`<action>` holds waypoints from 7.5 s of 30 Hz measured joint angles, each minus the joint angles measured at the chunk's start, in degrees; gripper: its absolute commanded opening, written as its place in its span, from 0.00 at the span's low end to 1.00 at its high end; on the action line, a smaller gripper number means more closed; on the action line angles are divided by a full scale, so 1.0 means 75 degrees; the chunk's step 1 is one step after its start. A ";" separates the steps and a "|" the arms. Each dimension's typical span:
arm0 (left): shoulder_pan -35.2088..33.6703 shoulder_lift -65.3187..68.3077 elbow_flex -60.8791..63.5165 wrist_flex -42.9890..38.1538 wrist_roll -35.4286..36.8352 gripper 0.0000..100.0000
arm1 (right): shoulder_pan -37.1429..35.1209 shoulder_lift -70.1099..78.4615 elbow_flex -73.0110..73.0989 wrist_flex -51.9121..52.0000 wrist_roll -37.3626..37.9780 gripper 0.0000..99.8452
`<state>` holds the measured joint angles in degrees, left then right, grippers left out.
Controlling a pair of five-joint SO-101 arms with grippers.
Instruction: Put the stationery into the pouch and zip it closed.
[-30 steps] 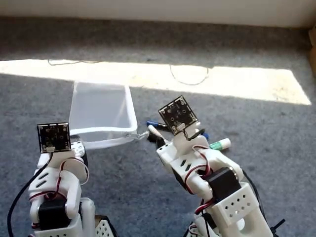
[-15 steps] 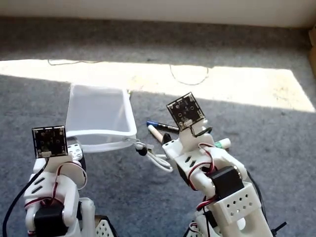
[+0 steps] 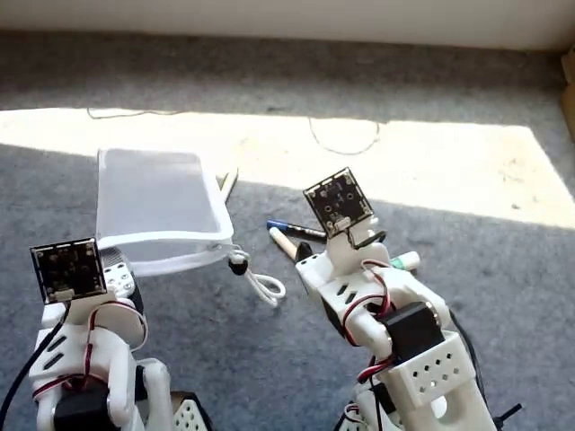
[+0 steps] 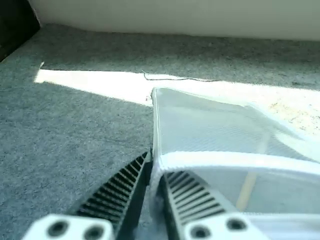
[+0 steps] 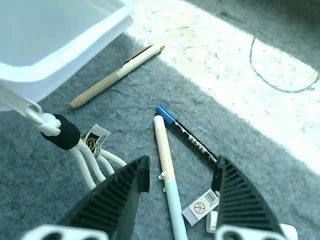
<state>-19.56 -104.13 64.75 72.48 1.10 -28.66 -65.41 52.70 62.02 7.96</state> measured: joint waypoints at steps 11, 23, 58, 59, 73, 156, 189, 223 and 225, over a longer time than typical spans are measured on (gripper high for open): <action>0.0000 0.2368 -0.1278 0.0023 0.0000 0.01 | 0.0000 0.0000 0.0000 0.0000 0.0000 0.20; -0.0375 0.4419 -0.2930 0.0680 0.0246 0.01 | 0.0000 0.0000 0.0000 -0.0012 0.0000 0.20; -0.1254 0.4548 -0.3106 0.0938 0.0375 0.01 | -0.0399 0.7221 -0.4724 -0.0258 -0.3083 0.20; -0.1254 0.4548 -0.3106 0.0938 0.0375 0.01 | -0.0469 0.7396 -0.4864 -0.0258 -0.3095 0.20; -0.1254 0.4548 -0.3106 0.0938 0.0375 0.01 | -0.1008 1.0374 -0.7842 -0.0258 -0.5556 0.20; -0.1254 0.4548 -0.3106 0.0938 0.0375 0.01 | -0.0035 1.6293 -1.7747 0.5052 -0.4009 0.08; 0.1407 0.4876 -0.3892 0.0938 0.1196 0.01 | 0.1442 1.6281 -1.6246 0.5064 -0.1875 0.01; 0.0797 0.5966 -0.3903 0.0938 0.1078 0.01 | 0.1606 1.6293 -1.5859 0.4923 -0.1793 0.18; 0.0797 0.5966 -0.3903 0.0938 0.1067 0.01 | 0.1559 1.6293 -1.5859 0.4677 -0.1793 0.18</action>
<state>-13.58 -59.38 35.47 79.52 9.10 -16.97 56.79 -66.24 97.10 -5.49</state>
